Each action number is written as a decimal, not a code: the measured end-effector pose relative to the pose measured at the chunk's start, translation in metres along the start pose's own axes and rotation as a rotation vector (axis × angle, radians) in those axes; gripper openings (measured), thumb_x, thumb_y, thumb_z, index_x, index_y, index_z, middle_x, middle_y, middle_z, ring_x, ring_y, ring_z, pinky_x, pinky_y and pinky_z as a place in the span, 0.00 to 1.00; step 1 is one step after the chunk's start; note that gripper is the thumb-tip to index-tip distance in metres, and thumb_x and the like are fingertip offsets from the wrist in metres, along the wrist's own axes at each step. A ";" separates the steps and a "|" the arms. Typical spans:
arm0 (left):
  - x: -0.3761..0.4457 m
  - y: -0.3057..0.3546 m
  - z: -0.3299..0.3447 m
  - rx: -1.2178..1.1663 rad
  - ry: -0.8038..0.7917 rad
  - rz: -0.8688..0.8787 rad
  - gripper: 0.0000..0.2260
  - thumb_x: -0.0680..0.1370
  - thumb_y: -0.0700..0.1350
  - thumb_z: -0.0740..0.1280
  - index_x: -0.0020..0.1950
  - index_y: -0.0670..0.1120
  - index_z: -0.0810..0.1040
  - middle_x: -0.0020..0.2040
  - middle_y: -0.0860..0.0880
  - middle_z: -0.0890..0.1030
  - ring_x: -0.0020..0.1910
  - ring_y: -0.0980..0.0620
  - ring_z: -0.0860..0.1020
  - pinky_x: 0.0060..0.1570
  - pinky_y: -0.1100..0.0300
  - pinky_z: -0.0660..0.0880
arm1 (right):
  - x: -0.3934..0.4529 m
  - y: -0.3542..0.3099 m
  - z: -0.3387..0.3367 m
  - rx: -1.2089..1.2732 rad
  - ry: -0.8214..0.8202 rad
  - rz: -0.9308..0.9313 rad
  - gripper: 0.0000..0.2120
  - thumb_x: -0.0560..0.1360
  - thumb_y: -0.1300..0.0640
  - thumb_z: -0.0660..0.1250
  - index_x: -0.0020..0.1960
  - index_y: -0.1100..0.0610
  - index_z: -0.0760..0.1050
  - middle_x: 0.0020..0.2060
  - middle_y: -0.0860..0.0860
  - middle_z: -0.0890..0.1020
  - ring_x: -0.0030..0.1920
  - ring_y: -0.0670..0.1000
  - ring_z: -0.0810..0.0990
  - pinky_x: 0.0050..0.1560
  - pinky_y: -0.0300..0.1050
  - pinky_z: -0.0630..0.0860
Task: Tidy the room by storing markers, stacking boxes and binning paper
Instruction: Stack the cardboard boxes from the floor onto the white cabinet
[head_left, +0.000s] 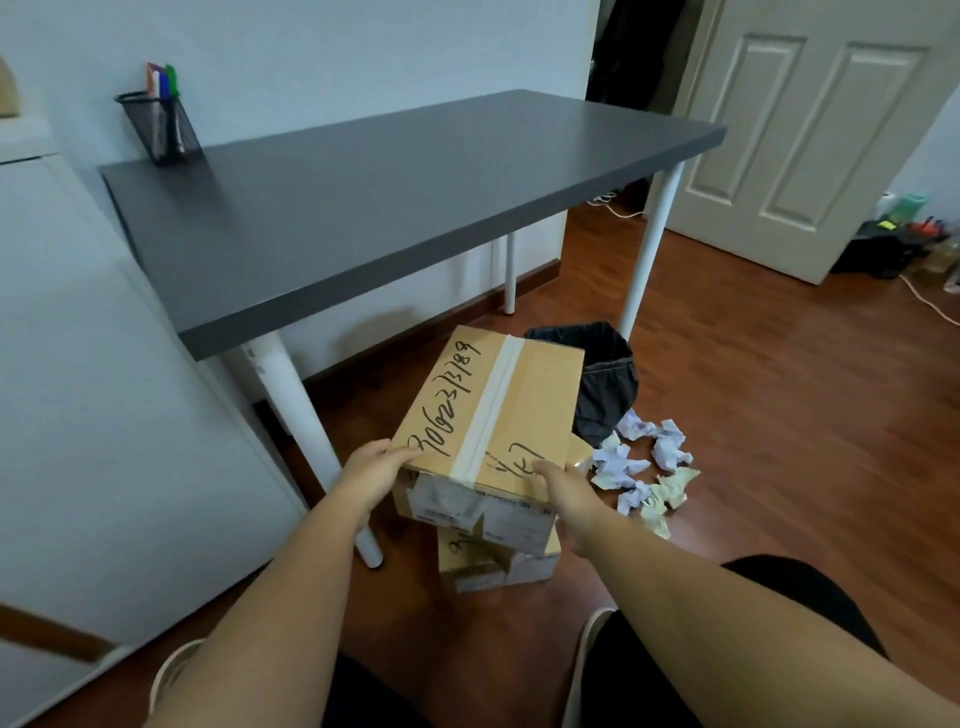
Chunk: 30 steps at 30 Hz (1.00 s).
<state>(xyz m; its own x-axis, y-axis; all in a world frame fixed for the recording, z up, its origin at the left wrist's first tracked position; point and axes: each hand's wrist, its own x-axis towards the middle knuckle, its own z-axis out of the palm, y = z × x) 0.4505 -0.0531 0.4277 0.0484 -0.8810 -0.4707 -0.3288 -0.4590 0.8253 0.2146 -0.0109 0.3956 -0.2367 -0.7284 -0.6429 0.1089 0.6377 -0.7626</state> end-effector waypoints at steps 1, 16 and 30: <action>-0.006 0.002 0.005 -0.040 0.018 0.029 0.16 0.78 0.48 0.68 0.65 0.46 0.78 0.62 0.52 0.79 0.51 0.56 0.78 0.52 0.61 0.72 | -0.003 0.000 -0.001 0.070 0.040 -0.035 0.28 0.77 0.49 0.63 0.74 0.52 0.61 0.69 0.52 0.70 0.65 0.57 0.70 0.62 0.53 0.68; -0.045 0.137 0.042 -0.345 -0.140 0.300 0.30 0.77 0.44 0.70 0.76 0.59 0.64 0.57 0.48 0.84 0.51 0.47 0.85 0.53 0.45 0.80 | -0.075 -0.132 -0.090 0.268 0.233 -0.371 0.10 0.75 0.61 0.61 0.48 0.53 0.80 0.39 0.50 0.82 0.39 0.51 0.79 0.40 0.43 0.72; -0.067 0.196 0.029 -0.023 -0.120 0.422 0.29 0.76 0.47 0.71 0.76 0.52 0.67 0.57 0.53 0.84 0.48 0.55 0.85 0.49 0.51 0.83 | -0.144 -0.177 -0.091 0.058 0.582 -0.714 0.23 0.75 0.53 0.60 0.70 0.43 0.70 0.59 0.39 0.79 0.52 0.44 0.77 0.49 0.45 0.72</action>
<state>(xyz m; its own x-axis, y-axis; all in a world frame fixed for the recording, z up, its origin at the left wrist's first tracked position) 0.3557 -0.0803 0.6118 -0.1960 -0.9730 -0.1223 -0.2750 -0.0652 0.9592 0.1417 0.0037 0.6295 -0.7128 -0.6931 0.1071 -0.2053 0.0603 -0.9768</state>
